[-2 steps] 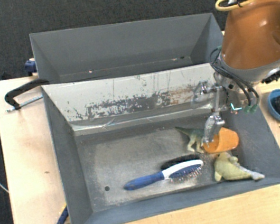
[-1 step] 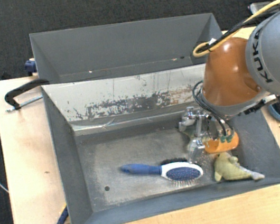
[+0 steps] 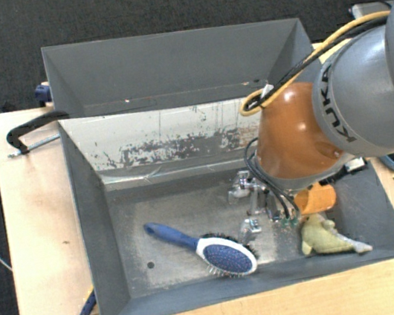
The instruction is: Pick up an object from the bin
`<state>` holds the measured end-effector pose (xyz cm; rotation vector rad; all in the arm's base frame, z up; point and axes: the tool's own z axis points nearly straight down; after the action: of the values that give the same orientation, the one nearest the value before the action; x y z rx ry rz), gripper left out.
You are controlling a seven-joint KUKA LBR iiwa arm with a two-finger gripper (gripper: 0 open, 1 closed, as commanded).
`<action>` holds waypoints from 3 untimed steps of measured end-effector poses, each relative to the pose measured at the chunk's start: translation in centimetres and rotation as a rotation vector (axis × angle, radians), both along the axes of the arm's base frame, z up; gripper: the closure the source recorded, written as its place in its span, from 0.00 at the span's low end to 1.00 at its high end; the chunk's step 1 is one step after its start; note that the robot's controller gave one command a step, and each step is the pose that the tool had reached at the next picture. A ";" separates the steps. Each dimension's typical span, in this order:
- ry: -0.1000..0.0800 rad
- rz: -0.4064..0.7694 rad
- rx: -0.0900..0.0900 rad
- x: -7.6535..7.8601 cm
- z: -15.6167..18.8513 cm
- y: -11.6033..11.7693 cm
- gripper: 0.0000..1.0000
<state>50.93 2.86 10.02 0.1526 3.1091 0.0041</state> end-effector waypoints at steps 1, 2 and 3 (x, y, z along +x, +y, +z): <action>0.009 0.092 0.002 -1.2 3.2 7.2 0.00; 0.021 0.241 -0.002 -0.1 -2.2 12.4 0.00; 0.023 0.533 -0.009 0.7 0.4 19.7 0.00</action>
Offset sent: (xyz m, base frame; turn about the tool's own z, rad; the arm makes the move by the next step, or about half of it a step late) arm -0.0159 0.0670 0.0277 -0.0858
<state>51.61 22.55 10.46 -0.6767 3.0628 -0.0006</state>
